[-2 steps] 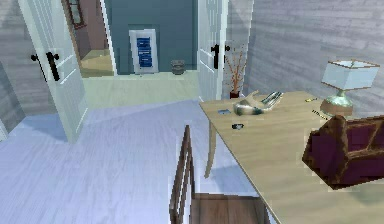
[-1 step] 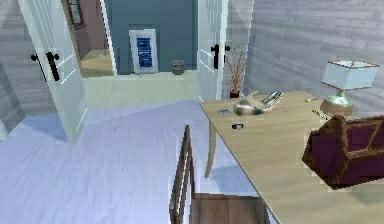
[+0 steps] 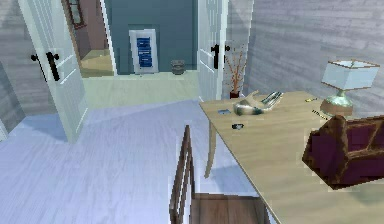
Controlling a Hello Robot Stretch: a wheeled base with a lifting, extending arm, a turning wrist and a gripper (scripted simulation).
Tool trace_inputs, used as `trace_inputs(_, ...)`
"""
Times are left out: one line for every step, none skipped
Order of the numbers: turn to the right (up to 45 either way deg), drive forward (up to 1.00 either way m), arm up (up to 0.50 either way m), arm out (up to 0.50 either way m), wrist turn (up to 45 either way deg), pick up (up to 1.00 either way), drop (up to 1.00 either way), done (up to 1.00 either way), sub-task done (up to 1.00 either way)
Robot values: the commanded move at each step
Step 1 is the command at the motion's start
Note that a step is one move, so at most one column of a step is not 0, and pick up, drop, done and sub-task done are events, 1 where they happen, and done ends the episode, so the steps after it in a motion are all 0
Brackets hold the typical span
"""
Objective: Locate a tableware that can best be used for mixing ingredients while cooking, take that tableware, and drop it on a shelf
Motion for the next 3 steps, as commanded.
trace_inputs(0.0,0.00,-0.24,0.00,0.0,0.00,0.00,0.00,0.00)
trace_inputs(0.0,0.00,0.00,0.00,0.0,1.00,0.00,0.00,0.00)
trace_inputs(0.0,0.00,0.10,0.00,0.0,0.00,0.00,0.00,0.00)
